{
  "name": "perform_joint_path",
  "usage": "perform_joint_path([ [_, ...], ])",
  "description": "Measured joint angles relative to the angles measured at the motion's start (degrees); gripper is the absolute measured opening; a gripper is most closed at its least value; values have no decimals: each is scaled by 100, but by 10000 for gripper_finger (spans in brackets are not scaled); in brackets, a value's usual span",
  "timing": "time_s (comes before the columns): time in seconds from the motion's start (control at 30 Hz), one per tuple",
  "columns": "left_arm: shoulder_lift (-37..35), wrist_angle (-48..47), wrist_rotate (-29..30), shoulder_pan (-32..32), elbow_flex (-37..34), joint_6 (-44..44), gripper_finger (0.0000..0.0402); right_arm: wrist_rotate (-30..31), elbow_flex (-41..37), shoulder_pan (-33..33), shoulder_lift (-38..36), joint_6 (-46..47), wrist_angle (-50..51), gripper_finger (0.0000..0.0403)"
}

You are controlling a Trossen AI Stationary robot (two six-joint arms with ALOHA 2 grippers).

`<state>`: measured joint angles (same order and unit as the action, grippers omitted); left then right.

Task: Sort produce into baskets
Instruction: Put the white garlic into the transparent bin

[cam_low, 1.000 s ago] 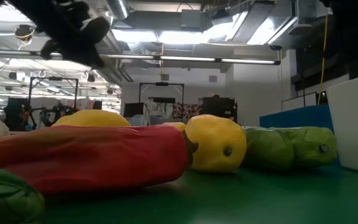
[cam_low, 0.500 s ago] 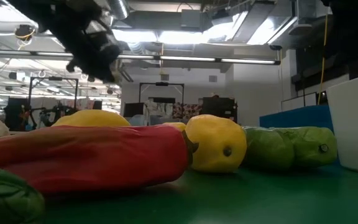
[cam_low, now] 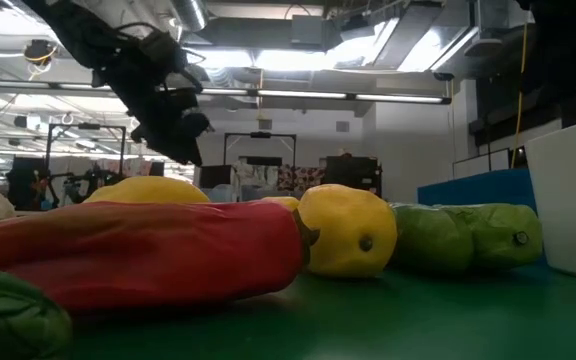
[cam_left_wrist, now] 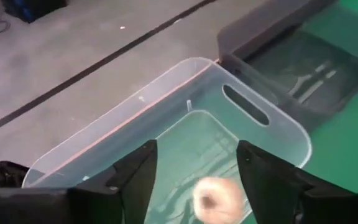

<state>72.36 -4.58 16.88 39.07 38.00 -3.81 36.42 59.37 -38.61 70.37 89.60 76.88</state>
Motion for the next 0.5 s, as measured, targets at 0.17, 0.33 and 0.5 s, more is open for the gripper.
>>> perform_joint_path([
  [0.17,-7,-101,-1921,-178,0,-32,226,-30,0,-2,1,-34,-69,289],
  [0.33,-13,122,-4445,-1026,0,389,215,8,0,-2,0,-70,-65,289],
  [0.5,-9,288,-3694,-2350,-76,1015,213,83,0,-2,0,-69,-85,289],
])
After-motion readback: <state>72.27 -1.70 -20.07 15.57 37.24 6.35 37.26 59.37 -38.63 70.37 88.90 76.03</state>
